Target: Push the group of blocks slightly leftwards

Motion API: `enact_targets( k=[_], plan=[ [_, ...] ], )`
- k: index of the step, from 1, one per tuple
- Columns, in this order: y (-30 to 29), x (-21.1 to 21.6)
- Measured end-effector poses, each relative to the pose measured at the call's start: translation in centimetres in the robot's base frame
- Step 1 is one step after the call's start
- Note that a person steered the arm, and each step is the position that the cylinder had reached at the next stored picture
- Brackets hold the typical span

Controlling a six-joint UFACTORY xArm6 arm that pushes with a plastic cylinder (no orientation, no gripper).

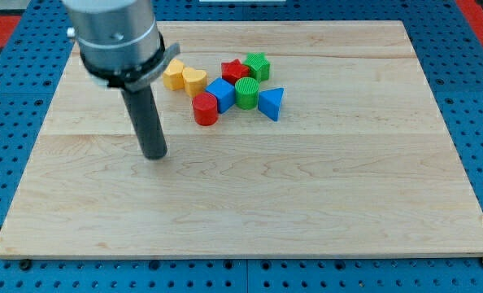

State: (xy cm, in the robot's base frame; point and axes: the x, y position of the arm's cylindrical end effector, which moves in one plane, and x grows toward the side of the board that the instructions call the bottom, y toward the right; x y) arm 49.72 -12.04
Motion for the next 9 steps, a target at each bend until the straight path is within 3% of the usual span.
enact_targets(
  k=[1,3,5,6,9],
  plan=[
    [0.0,5.7],
    [12.4,6.6],
    [23.5,-1.6],
    [25.9,-5.5],
    [24.2,-12.4]
  ],
)
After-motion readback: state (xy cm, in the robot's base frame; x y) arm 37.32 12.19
